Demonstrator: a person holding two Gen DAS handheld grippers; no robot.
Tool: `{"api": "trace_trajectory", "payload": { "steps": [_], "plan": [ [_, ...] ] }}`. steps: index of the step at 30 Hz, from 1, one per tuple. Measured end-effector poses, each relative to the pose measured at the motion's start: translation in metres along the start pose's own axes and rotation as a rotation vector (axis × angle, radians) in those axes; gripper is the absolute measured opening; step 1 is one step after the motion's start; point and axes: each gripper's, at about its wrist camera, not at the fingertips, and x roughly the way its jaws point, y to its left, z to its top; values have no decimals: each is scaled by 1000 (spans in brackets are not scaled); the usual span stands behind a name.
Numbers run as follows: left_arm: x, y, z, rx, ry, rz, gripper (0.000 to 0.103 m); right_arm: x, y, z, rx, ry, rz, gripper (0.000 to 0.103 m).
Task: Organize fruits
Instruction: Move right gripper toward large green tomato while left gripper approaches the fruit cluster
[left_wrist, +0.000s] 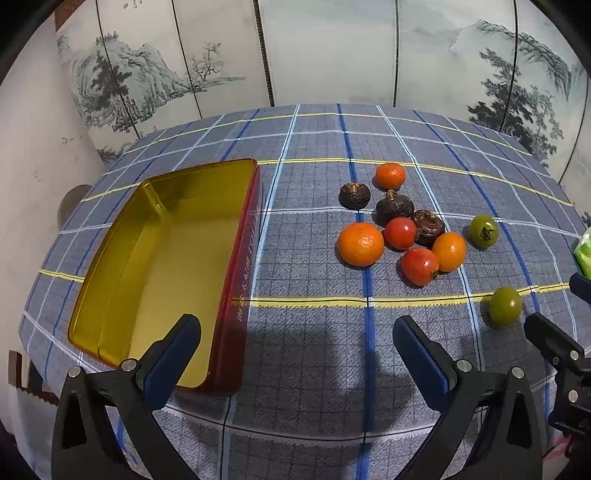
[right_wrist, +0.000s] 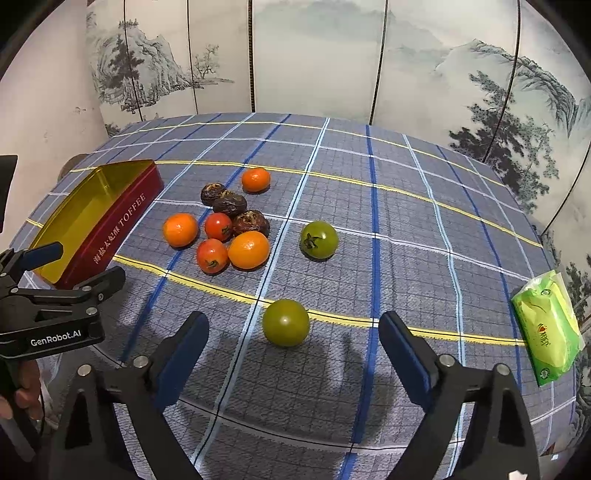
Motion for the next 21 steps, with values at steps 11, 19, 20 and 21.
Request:
{"api": "trace_trajectory", "payload": {
  "steps": [11,19,20,21],
  "plan": [
    [2,1,0,-14,26,21,103,-2,5,-3,-28,8,29,76],
    [3,4,-1,-19,28,21,103,0,2,-4,-14,24,58,71],
    [3,3,-1,-19,28,20,103,1,3,-4,-17,27,56,71],
    [4,4,-1,-18,30,17,103,1,3,-4,-20,29,54,71]
  ]
}}
